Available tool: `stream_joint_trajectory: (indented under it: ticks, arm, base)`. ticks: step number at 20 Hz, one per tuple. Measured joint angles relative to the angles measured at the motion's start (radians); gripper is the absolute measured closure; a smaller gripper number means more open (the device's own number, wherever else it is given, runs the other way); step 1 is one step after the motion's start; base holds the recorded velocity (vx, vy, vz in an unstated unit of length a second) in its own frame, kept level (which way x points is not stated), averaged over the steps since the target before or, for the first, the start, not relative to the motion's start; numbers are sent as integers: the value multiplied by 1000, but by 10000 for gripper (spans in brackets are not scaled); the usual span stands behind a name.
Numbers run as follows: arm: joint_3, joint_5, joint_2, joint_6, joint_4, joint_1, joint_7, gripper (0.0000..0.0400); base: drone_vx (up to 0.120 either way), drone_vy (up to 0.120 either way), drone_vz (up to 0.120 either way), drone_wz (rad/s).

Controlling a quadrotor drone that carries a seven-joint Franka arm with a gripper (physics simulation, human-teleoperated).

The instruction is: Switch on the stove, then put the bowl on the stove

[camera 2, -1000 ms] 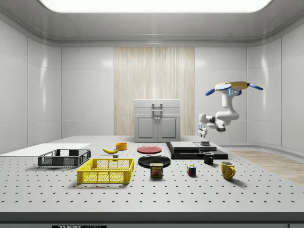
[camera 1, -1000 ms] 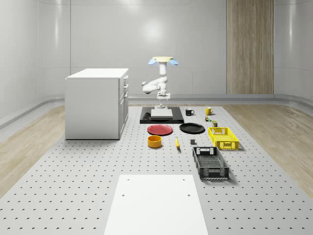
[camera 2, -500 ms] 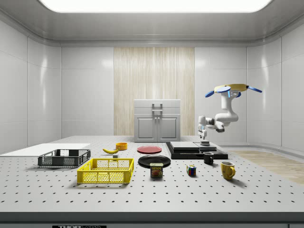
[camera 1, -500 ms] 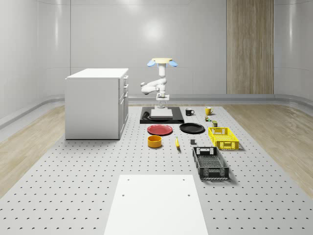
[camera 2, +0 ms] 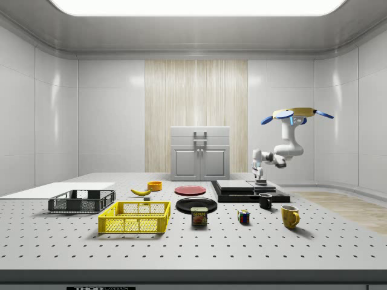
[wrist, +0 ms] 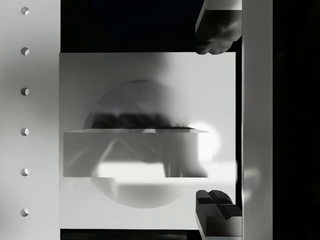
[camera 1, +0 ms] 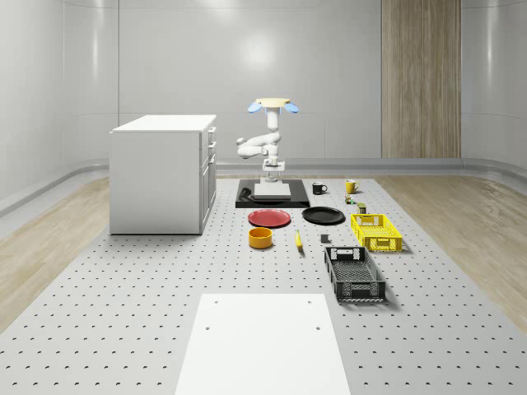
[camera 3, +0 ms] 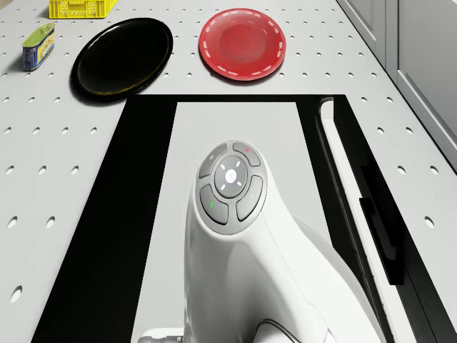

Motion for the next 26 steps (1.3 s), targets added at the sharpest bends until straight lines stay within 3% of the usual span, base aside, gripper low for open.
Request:
stream_joint_trajectory:
  ticks: [14,26]
  arm:
    - [-60,-38,-69,75,-16,44,-21,0]
    - [-89,-61,-90,104,-11,18,4,0]
  base:
    - [0,0,0,0]
    - [0,0,0,0]
